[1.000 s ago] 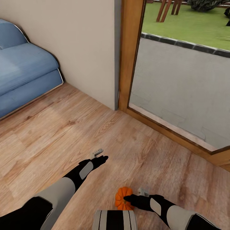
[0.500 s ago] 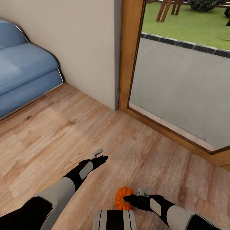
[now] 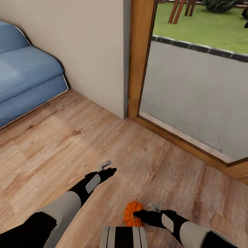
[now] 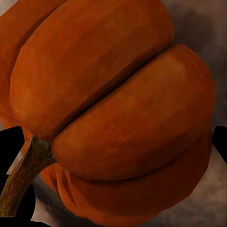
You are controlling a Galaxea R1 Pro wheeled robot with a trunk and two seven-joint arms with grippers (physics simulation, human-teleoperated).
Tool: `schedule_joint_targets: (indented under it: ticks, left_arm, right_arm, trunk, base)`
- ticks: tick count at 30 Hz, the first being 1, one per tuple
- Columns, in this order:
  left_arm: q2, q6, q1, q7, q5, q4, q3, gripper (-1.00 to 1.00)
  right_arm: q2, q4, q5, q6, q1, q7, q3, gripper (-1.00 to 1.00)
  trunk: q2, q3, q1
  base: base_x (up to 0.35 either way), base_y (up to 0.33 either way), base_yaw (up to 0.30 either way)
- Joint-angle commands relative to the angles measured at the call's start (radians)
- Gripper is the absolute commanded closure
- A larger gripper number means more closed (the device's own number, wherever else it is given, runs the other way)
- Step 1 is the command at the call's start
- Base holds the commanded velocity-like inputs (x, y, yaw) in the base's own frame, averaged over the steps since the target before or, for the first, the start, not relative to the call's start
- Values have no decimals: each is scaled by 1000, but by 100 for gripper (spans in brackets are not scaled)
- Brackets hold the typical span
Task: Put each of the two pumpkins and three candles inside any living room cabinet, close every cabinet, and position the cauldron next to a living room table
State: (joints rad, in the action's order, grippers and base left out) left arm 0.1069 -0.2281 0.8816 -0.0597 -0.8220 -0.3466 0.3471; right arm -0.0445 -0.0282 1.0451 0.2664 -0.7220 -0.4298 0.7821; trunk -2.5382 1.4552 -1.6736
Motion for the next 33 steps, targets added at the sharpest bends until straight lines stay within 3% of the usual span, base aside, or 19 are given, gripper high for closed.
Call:
schedule_joint_targets:
  ticks: [1,4,33]
  left_arm:
    - [-1,-2,0,-6,-9,-2,7,-100]
    - [-1,-3,0,-6,-9,-2,7,-100]
    - [-1,-6,0,-9,-9,6,7,-100]
  right_arm:
    - [0,4,3,1,0,97,26,100]
    - [0,4,3,1,0,97,26,100]
    - [0,2,1,-4,0,97,27,100]
  trunk:
    - [0,1,0]
    - [0,1,0]
    - [7,-111,13]
  base:
    - [0,0,0]
    - [0,0,0]
    - [0,0,0]
